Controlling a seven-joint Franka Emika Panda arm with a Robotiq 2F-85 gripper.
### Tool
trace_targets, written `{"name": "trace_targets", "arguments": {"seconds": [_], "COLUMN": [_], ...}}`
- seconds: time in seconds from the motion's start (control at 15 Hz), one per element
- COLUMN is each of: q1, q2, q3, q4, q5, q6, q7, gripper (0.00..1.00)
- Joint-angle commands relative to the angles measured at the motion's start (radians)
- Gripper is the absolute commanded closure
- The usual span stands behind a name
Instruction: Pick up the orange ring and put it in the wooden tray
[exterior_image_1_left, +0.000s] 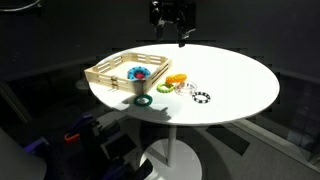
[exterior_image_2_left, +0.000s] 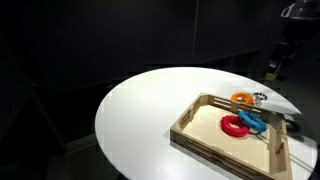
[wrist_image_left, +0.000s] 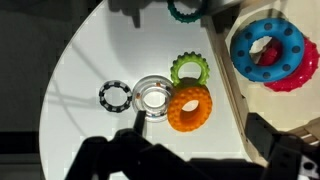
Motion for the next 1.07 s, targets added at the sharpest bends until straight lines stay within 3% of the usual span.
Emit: {"name": "trace_targets", "arguments": {"seconds": [0.0,1.0], "q1": [-0.015,-0.007], "q2": [0.128,0.437], "q3": [0.024,0.02], "q4": [0.074,0.215], "q5": [-0.019,-0.07], "q6": [0.008,0.165], "q7": [0.062,0.097], "gripper": [0.0,0.0]}}
